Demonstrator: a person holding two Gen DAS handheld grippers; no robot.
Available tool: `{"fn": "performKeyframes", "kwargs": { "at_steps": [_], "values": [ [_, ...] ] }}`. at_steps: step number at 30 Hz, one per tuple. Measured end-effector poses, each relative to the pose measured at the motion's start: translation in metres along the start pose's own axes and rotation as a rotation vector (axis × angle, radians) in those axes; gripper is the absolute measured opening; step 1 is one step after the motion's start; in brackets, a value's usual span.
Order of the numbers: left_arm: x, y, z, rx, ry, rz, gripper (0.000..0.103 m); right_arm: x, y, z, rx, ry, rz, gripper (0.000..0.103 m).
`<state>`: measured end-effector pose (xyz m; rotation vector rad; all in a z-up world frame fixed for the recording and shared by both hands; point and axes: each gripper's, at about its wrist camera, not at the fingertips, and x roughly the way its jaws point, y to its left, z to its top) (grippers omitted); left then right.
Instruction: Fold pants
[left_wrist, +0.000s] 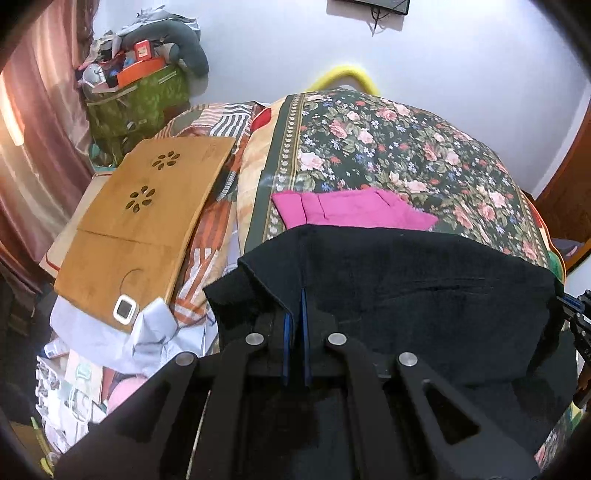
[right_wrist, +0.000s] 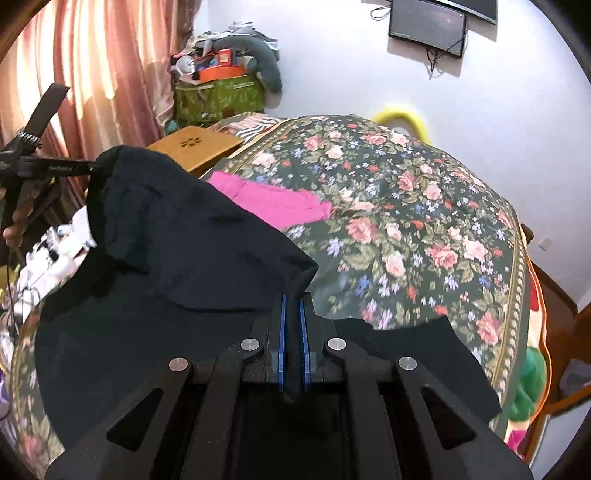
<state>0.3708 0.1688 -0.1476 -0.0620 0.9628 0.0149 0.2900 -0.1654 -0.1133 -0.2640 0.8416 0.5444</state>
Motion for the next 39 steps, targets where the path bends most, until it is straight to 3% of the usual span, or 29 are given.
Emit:
{"fn": "performKeyframes", "kwargs": {
  "at_steps": [8, 17, 23, 34, 39],
  "values": [
    [-0.04, 0.011, -0.054, -0.018, -0.021, -0.025, 0.005, -0.031, 0.03, -0.037, 0.002, 0.004, 0.028, 0.006],
    [-0.06, 0.016, -0.116, -0.018, -0.008, 0.014, 0.005, -0.05, 0.06, -0.074, 0.017, 0.026, 0.051, 0.006],
    [-0.058, 0.023, -0.155, -0.032, 0.035, 0.053, 0.005, -0.052, 0.075, -0.096, 0.029, 0.047, 0.061, 0.006],
    [-0.038, 0.041, -0.207, -0.098, 0.171, 0.055, 0.005, -0.053, 0.081, -0.12, 0.085, 0.081, 0.086, 0.007],
    [-0.048, 0.042, -0.215, -0.094, 0.16, 0.081, 0.005, -0.061, 0.075, -0.124, 0.106, 0.089, 0.087, 0.007]
  ]
}}
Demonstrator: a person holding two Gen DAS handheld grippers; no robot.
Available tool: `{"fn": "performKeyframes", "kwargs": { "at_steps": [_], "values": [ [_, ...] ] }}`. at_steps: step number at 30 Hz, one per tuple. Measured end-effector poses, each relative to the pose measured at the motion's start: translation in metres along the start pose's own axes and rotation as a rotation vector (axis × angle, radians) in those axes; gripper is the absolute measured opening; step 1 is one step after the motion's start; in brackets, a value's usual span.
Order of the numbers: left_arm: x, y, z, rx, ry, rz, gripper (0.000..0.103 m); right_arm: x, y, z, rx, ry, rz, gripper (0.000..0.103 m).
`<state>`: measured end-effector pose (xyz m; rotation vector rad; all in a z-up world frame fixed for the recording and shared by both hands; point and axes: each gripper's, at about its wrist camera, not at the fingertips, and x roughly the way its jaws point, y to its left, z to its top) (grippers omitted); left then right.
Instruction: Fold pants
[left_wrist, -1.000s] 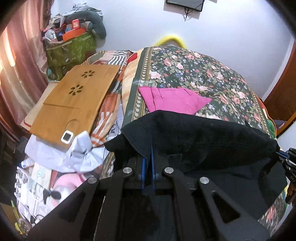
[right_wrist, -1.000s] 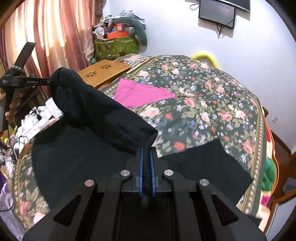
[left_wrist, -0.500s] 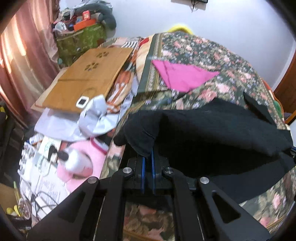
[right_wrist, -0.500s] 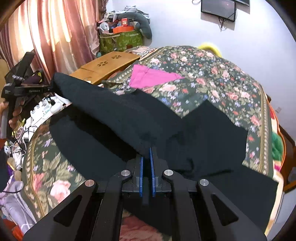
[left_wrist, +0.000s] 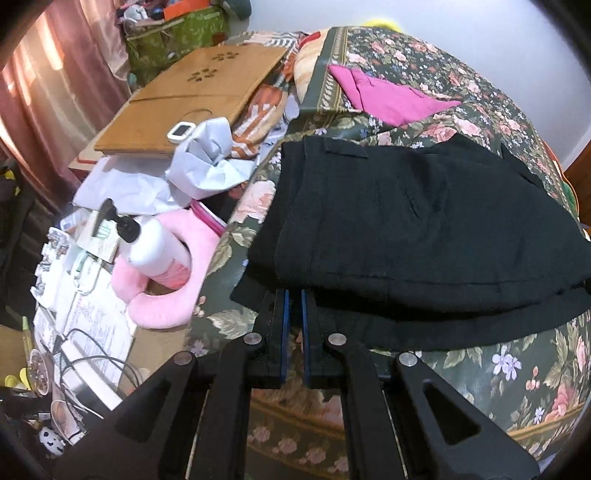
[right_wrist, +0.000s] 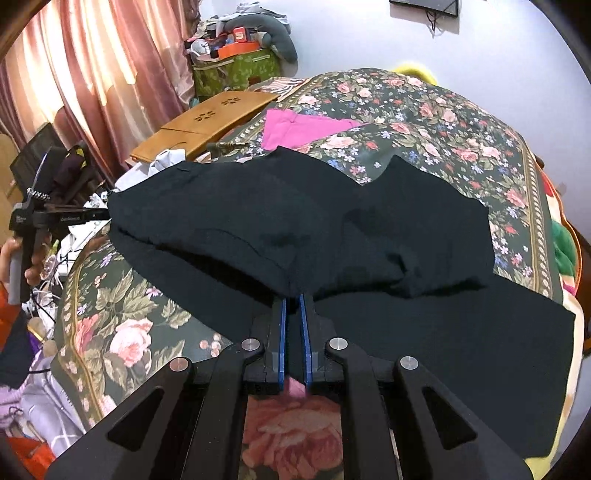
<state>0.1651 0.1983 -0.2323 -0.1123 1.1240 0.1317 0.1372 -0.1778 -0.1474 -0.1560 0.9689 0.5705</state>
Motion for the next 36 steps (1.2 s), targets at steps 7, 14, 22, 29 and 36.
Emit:
{"fn": "performKeyframes", "kwargs": {
  "at_steps": [7, 14, 22, 29, 36],
  "values": [
    [-0.031, -0.009, 0.013, 0.01, -0.07, 0.006, 0.021, -0.022, -0.021, 0.001, 0.051, -0.04, -0.017, 0.007],
    [-0.053, -0.039, 0.044, 0.044, -0.159, -0.018, 0.071, -0.036, -0.055, 0.024, 0.139, -0.098, -0.029, 0.013],
    [-0.04, -0.073, 0.086, 0.062, -0.17, -0.021, 0.092, -0.021, -0.09, 0.057, 0.201, -0.106, -0.063, 0.061],
    [-0.007, -0.092, 0.118, 0.073, -0.123, -0.024, 0.093, 0.019, -0.116, 0.089, 0.192, -0.055, -0.064, 0.061],
    [0.026, -0.107, 0.136, 0.113, -0.097, -0.004, 0.093, 0.078, -0.13, 0.119, 0.149, 0.042, -0.031, 0.061]
  ]
}}
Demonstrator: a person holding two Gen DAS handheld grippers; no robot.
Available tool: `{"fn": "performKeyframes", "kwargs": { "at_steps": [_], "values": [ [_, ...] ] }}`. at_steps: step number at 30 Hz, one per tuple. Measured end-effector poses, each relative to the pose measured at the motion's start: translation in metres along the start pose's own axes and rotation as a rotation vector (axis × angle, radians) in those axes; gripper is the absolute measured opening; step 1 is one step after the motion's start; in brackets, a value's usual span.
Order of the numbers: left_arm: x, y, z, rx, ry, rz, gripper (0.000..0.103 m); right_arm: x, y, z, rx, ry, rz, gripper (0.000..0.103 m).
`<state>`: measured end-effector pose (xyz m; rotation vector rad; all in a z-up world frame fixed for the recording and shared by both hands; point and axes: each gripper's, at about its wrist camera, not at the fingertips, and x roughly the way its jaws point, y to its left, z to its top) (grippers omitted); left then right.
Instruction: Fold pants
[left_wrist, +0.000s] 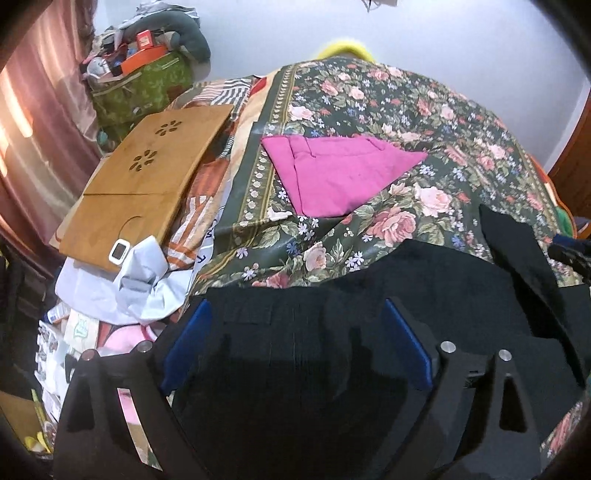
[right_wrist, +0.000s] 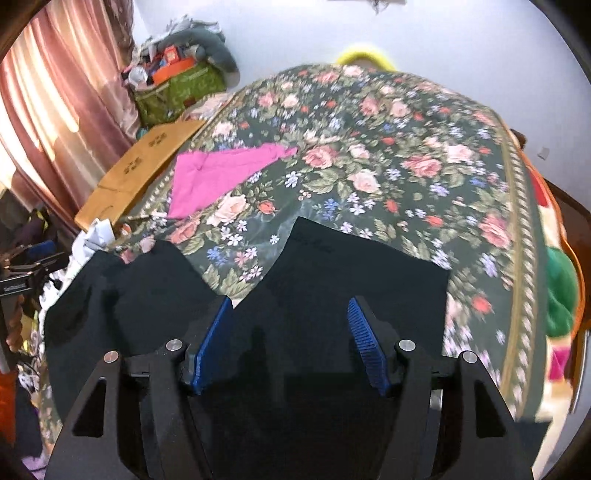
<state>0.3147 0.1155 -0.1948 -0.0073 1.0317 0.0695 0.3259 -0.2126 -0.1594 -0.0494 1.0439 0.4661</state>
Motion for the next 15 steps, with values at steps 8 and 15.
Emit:
{"fn": "performKeyframes", "kwargs": {
  "at_steps": [8, 15],
  "values": [
    [0.034, -0.007, 0.012, 0.017, 0.041, 0.005, 0.093, 0.068, -0.003, 0.04, -0.042, 0.099, -0.008, 0.061],
    [0.05, -0.009, 0.012, 0.017, 0.069, 0.004, 0.093, 0.106, -0.005, 0.042, -0.057, 0.139, -0.044, 0.053]
  ]
}}
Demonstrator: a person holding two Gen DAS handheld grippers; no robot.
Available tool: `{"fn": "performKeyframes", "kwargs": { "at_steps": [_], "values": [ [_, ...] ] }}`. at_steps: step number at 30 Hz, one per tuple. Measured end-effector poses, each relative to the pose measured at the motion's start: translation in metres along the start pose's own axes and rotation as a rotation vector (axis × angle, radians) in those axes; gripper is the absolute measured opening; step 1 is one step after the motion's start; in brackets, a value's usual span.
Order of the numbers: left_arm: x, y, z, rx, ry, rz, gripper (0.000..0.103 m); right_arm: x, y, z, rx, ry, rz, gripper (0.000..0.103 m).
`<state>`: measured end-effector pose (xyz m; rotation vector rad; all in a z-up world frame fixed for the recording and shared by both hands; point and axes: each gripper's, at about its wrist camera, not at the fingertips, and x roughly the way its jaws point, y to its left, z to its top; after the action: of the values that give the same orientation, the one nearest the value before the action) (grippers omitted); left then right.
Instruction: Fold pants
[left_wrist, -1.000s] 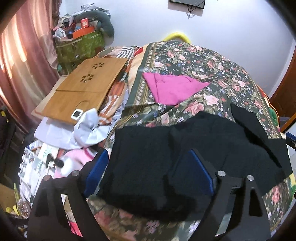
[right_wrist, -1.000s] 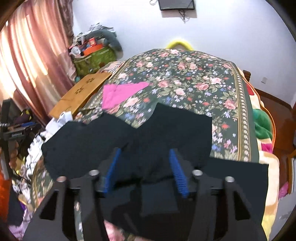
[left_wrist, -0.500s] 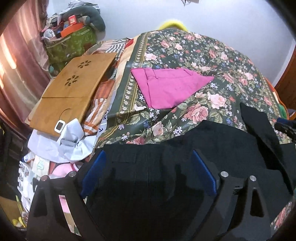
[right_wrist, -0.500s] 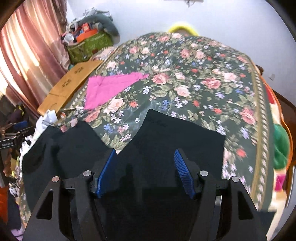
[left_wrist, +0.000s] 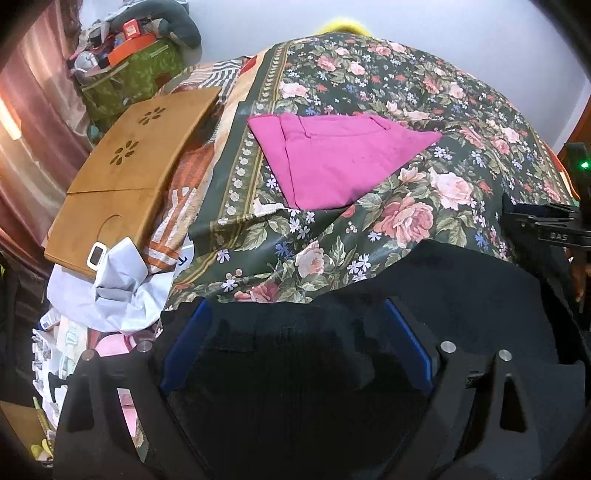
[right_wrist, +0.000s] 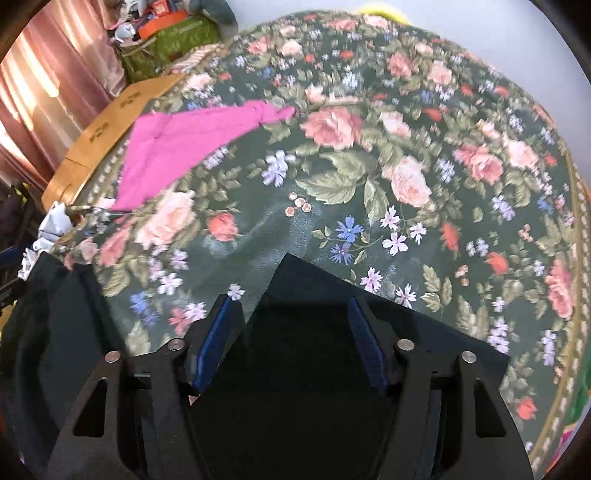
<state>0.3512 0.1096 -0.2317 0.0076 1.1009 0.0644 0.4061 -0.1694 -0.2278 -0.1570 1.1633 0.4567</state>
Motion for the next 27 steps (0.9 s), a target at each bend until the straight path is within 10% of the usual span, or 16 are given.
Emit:
{"fn": "performKeyframes", "kwargs": {
  "at_steps": [7, 27],
  "values": [
    [0.005, -0.004, -0.007, 0.003, 0.024, 0.002, 0.093, -0.005, -0.001, -0.008, -0.042, -0.018, -0.066, 0.012],
    [-0.043, -0.093, -0.025, 0.142, 0.038, -0.146, 0.093, -0.239, -0.072, -0.083, 0.194, -0.399, -0.056, 0.008]
  ]
}}
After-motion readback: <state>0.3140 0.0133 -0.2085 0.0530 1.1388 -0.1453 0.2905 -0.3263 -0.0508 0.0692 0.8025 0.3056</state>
